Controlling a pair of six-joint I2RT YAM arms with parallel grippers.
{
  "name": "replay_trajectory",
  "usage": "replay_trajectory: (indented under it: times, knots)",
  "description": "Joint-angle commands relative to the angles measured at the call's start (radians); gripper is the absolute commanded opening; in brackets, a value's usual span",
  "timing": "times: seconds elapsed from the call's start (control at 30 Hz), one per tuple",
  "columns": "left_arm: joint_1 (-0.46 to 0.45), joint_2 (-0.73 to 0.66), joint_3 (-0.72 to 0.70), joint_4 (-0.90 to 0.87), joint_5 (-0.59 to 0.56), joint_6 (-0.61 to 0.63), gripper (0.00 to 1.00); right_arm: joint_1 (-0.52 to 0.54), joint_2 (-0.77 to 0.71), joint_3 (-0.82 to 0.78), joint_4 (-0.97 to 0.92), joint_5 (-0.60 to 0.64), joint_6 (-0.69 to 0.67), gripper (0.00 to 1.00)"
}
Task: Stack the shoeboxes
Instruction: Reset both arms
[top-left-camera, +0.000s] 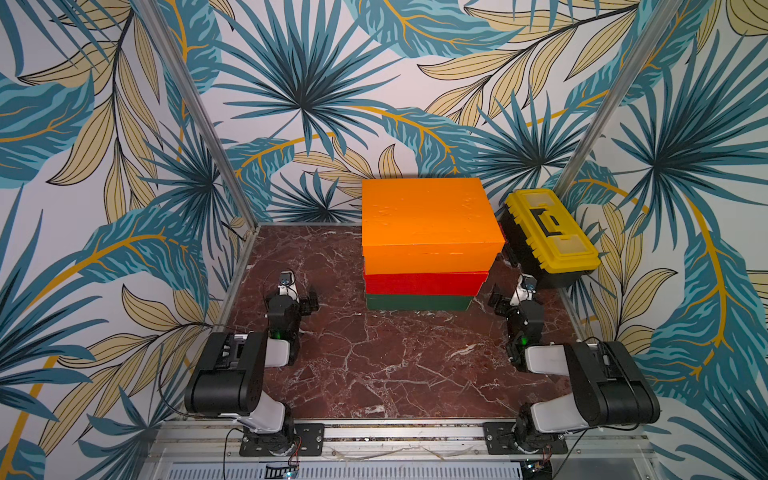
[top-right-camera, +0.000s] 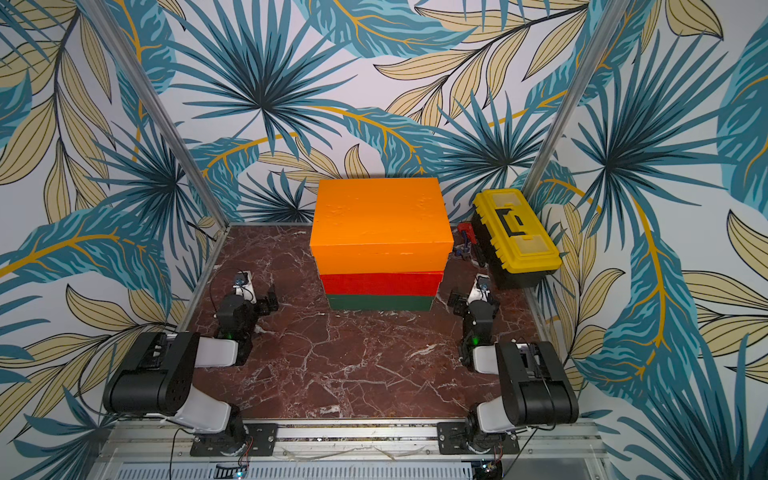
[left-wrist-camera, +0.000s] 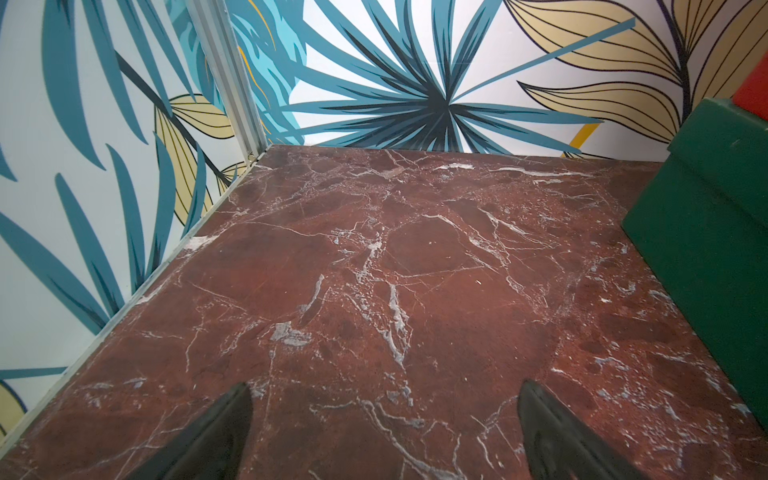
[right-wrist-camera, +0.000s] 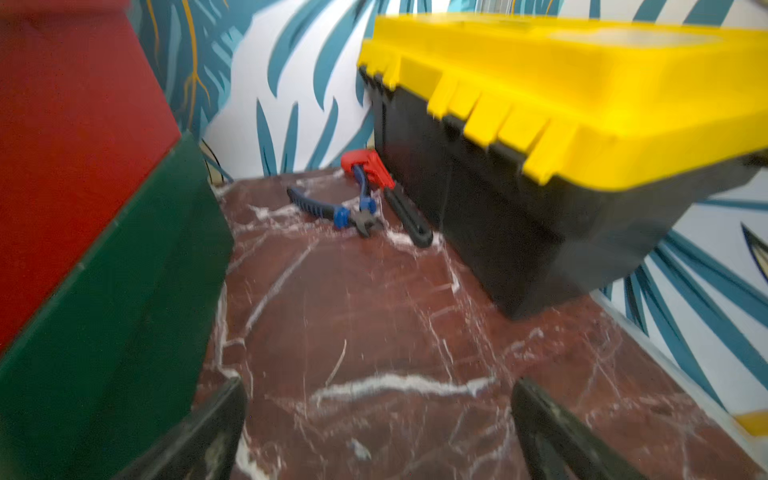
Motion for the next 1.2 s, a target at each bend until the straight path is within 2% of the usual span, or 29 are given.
replay_trajectory:
  times: [0.0, 0.1, 0.23, 0.7, 0.73, 0.87, 0.9, 0.97, 1.03, 1.13, 1.17]
  knots:
    - [0.004, 0.011, 0.033, 0.016, 0.007, 0.011, 1.0, -0.001, 0.002, 0.148, -0.241, -0.028, 0.0, 0.99]
    - [0.003, 0.012, 0.033, 0.016, 0.005, 0.011, 1.0, -0.001, 0.0, 0.083, -0.113, -0.065, -0.034, 0.99]
    - [0.003, 0.01, 0.033, 0.016, 0.005, 0.011, 1.0, -0.001, -0.01, 0.136, -0.233, -0.099, -0.03, 1.0]
    - [-0.002, 0.012, 0.035, 0.015, 0.0, 0.017, 1.0, -0.003, -0.004, 0.134, -0.22, -0.119, -0.044, 0.99]
    - [-0.002, 0.012, 0.035, 0.014, 0.001, 0.018, 1.0, -0.002, -0.012, 0.117, -0.201, -0.12, -0.039, 0.99]
    - [-0.003, 0.013, 0.035, 0.014, 0.002, 0.017, 1.0, -0.001, -0.026, -0.088, 0.176, -0.069, -0.028, 1.0]
    - [-0.005, 0.012, 0.035, 0.014, 0.001, 0.021, 1.0, -0.002, -0.01, -0.08, 0.183, -0.073, -0.039, 1.0]
    - [-0.006, 0.011, 0.035, 0.014, -0.001, 0.021, 1.0, -0.002, 0.01, 0.012, 0.04, -0.074, -0.046, 1.0]
    - [-0.006, 0.011, 0.035, 0.014, -0.002, 0.022, 1.0, -0.001, 0.006, 0.162, -0.271, -0.053, -0.005, 0.99]
    - [-0.007, 0.012, 0.036, 0.012, -0.003, 0.021, 1.0, -0.003, 0.001, 0.054, -0.053, -0.086, -0.045, 1.0]
    - [-0.008, 0.011, 0.036, 0.012, -0.004, 0.021, 1.0, -0.003, 0.012, 0.056, -0.038, -0.077, -0.043, 1.0]
